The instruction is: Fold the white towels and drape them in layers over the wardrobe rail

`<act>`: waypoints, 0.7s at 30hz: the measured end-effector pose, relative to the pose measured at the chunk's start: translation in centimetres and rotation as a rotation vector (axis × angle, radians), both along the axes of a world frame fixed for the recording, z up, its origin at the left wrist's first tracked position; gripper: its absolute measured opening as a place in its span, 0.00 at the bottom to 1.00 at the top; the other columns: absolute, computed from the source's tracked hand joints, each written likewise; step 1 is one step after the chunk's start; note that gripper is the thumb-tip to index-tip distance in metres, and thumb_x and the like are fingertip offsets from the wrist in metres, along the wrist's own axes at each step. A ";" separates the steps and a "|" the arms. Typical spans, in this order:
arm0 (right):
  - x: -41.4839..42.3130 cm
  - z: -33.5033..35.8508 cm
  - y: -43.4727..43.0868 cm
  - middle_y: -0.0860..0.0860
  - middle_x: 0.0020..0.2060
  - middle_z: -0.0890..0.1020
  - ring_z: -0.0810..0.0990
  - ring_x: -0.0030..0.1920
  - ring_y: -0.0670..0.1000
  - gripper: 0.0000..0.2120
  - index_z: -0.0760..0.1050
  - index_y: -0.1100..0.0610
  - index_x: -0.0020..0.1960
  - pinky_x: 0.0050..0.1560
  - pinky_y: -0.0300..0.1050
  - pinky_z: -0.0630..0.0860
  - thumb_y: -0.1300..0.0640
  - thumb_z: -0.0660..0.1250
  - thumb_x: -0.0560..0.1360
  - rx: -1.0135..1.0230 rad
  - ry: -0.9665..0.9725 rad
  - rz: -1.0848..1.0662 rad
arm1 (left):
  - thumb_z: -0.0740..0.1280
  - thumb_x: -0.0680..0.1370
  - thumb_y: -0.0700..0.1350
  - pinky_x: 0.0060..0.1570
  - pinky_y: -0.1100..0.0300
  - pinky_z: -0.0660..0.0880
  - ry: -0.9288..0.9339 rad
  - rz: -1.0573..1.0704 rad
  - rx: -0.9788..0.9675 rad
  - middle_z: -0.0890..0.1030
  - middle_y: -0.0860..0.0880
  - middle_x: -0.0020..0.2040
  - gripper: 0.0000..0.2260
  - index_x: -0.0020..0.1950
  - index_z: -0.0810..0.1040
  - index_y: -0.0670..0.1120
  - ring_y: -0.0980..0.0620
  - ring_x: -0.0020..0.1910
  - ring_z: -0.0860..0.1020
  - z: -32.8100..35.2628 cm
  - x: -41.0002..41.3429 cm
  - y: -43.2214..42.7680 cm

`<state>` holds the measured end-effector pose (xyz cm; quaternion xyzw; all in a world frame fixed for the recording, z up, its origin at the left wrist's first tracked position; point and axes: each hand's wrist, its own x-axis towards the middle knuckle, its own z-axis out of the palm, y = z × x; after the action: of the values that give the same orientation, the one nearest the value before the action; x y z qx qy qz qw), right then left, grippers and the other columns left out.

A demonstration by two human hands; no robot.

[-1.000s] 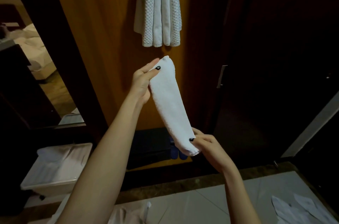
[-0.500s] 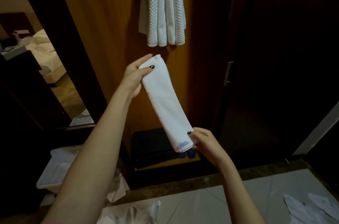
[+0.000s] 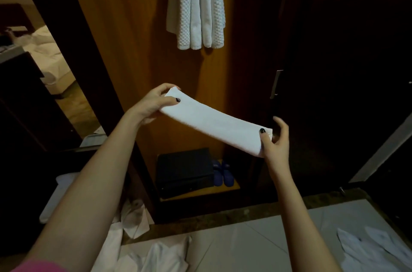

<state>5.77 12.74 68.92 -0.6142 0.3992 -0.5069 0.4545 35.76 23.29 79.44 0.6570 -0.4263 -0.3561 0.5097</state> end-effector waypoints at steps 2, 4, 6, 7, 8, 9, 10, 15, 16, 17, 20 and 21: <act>-0.1 1.4 -1.0 0.42 0.61 0.73 0.72 0.55 0.39 0.17 0.71 0.51 0.67 0.51 0.25 0.68 0.60 0.64 0.79 -0.035 0.027 0.020 | 0.67 0.78 0.40 0.36 0.63 0.76 -0.005 0.014 -0.024 0.78 0.47 0.52 0.07 0.54 0.75 0.50 0.53 0.45 0.79 -0.2 0.2 0.0; -0.1 3.0 -2.2 0.48 0.58 0.78 0.75 0.52 0.43 0.12 0.75 0.50 0.62 0.48 0.36 0.72 0.59 0.63 0.80 -0.052 0.043 0.040 | 0.66 0.79 0.43 0.36 0.62 0.74 -0.022 0.038 -0.048 0.79 0.50 0.48 0.02 0.50 0.76 0.50 0.55 0.41 0.79 -0.2 0.5 -0.2; 0.1 4.7 -3.0 0.48 0.54 0.80 0.77 0.50 0.45 0.11 0.77 0.48 0.58 0.44 0.40 0.74 0.59 0.62 0.81 -0.081 0.024 0.078 | 0.66 0.80 0.43 0.36 0.61 0.70 -0.053 0.080 -0.088 0.78 0.50 0.44 0.03 0.47 0.77 0.51 0.55 0.39 0.76 0.0 0.8 -0.6; 0.2 5.8 -3.5 0.46 0.52 0.80 0.78 0.49 0.45 0.11 0.77 0.47 0.57 0.43 0.39 0.75 0.60 0.61 0.81 -0.101 0.017 0.107 | 0.65 0.80 0.43 0.36 0.61 0.69 -0.067 0.109 -0.118 0.77 0.51 0.43 0.04 0.46 0.77 0.50 0.55 0.38 0.75 0.3 1.1 -0.9; 0.3 6.9 -3.8 0.44 0.51 0.80 0.78 0.50 0.46 0.13 0.78 0.47 0.54 0.42 0.39 0.75 0.62 0.59 0.81 -0.128 0.020 0.135 | 0.65 0.80 0.42 0.36 0.61 0.68 -0.074 0.137 -0.149 0.77 0.50 0.41 0.04 0.46 0.77 0.50 0.56 0.37 0.74 0.8 1.3 -1.2; 0.5 8.1 -4.3 0.42 0.50 0.80 0.79 0.50 0.46 0.15 0.79 0.47 0.52 0.42 0.39 0.75 0.63 0.58 0.80 -0.144 0.024 0.166 | 0.65 0.80 0.42 0.36 0.61 0.68 -0.080 0.160 -0.177 0.77 0.50 0.40 0.05 0.45 0.77 0.49 0.56 0.37 0.74 1.5 1.5 -1.5; 0.8 9.3 -4.8 0.42 0.50 0.80 0.78 0.49 0.47 0.16 0.80 0.48 0.50 0.41 0.39 0.75 0.64 0.57 0.80 -0.139 0.028 0.197 | 0.65 0.80 0.42 0.35 0.61 0.68 -0.089 0.179 -0.201 0.76 0.50 0.40 0.05 0.45 0.77 0.49 0.56 0.36 0.74 2.2 1.8 -1.8; 2.6 15.8 -7.6 0.50 0.50 0.79 0.77 0.44 0.46 0.13 0.81 0.58 0.54 0.33 0.37 0.75 0.66 0.58 0.79 -0.046 -0.002 0.329 | 0.66 0.80 0.41 0.35 0.62 0.67 -0.116 0.226 -0.305 0.76 0.49 0.39 0.05 0.44 0.76 0.48 0.56 0.36 0.73 7.0 3.2 -3.3; 3.0 17.1 -8.2 0.52 0.52 0.80 0.79 0.45 0.47 0.12 0.80 0.59 0.56 0.34 0.38 0.76 0.66 0.61 0.79 -0.060 -0.009 0.346 | 0.66 0.80 0.41 0.35 0.62 0.67 -0.113 0.229 -0.322 0.76 0.49 0.39 0.05 0.44 0.76 0.48 0.56 0.36 0.73 8.0 3.5 -3.7; 3.4 18.3 -9.0 0.53 0.53 0.80 0.80 0.47 0.48 0.11 0.80 0.59 0.57 0.36 0.39 0.77 0.65 0.63 0.78 -0.081 -0.013 0.354 | 0.66 0.80 0.41 0.36 0.62 0.68 -0.112 0.236 -0.342 0.76 0.49 0.39 0.05 0.44 0.76 0.48 0.56 0.36 0.73 8.9 3.8 -4.1; 4.9 22.5 -11.2 0.54 0.54 0.80 0.80 0.46 0.50 0.10 0.81 0.55 0.54 0.37 0.39 0.78 0.66 0.66 0.76 -0.144 -0.028 0.361 | 0.66 0.80 0.42 0.36 0.61 0.67 -0.126 0.262 -0.426 0.76 0.49 0.39 0.05 0.45 0.75 0.48 0.55 0.36 0.73 11.9 4.7 -5.3; 5.4 23.9 -11.9 0.53 0.53 0.80 0.80 0.46 0.50 0.11 0.81 0.54 0.52 0.37 0.39 0.78 0.66 0.66 0.76 -0.163 -0.034 0.368 | 0.65 0.80 0.41 0.34 0.63 0.68 -0.130 0.263 -0.458 0.75 0.49 0.39 0.05 0.45 0.74 0.49 0.56 0.35 0.73 12.9 5.0 -5.7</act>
<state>11.18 0.83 92.84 -0.7029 0.2301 -0.4561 0.4950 40.80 17.56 92.38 0.5959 -0.4387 -0.1381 0.6584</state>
